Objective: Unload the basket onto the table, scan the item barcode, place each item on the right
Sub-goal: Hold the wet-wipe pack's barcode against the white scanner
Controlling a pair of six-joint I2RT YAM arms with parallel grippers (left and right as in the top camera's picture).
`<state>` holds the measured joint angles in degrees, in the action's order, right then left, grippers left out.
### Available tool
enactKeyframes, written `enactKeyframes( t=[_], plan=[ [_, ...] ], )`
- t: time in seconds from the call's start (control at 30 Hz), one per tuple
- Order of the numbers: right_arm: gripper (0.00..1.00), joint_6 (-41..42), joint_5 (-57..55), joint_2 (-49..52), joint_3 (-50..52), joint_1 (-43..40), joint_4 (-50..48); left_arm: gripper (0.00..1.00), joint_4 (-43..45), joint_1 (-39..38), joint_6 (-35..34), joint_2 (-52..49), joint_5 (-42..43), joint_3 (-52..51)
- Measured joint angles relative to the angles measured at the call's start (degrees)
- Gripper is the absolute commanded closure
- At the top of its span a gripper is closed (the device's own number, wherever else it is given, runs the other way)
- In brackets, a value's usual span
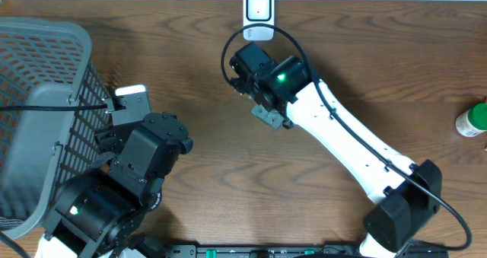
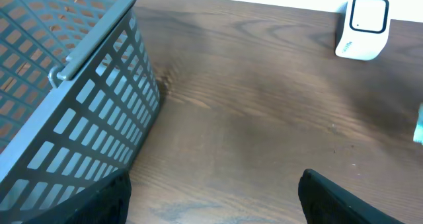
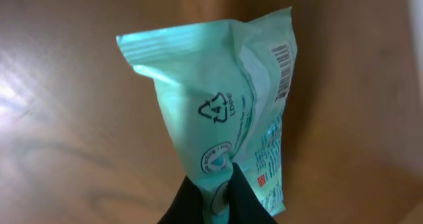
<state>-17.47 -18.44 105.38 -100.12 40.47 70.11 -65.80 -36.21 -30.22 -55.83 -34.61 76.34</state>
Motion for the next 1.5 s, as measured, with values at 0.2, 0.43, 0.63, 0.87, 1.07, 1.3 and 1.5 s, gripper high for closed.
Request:
enactKeyframes(
  t=[0.2,0.43,0.63,0.87,1.07,1.3,1.5],
  plan=[
    [0.99,-14.2,-2.4,-5.8,0.0,0.2,-10.4,0.19,0.0,0.0,0.0,0.0,0.0,0.0],
    [0.99,-25.8,-4.0,-11.6,0.0,0.2,-15.5,0.18,0.0,0.0,0.0,0.0,0.0,0.0],
    [0.99,-30.1,5.2,-12.4,0.0,-0.2,-16.6,0.19,0.0,0.0,0.0,0.0,0.0,0.0],
    [0.99,-21.9,33.7,-11.6,0.0,-8.7,-28.9,0.19,0.0,0.0,0.0,0.0,0.0,0.0],
    [0.99,-4.0,54.3,-5.3,-0.2,-19.5,-44.3,0.19,0.0,0.0,0.0,0.0,0.0,0.0],
    [0.99,28.7,76.3,10.8,-0.3,-26.0,-80.3,0.19,0.0,0.0,0.0,0.0,0.0,0.0],
    [0.99,64.5,84.2,25.5,0.1,-28.5,-116.6,0.18,0.0,0.0,0.0,0.0,0.0,0.0]
  ],
)
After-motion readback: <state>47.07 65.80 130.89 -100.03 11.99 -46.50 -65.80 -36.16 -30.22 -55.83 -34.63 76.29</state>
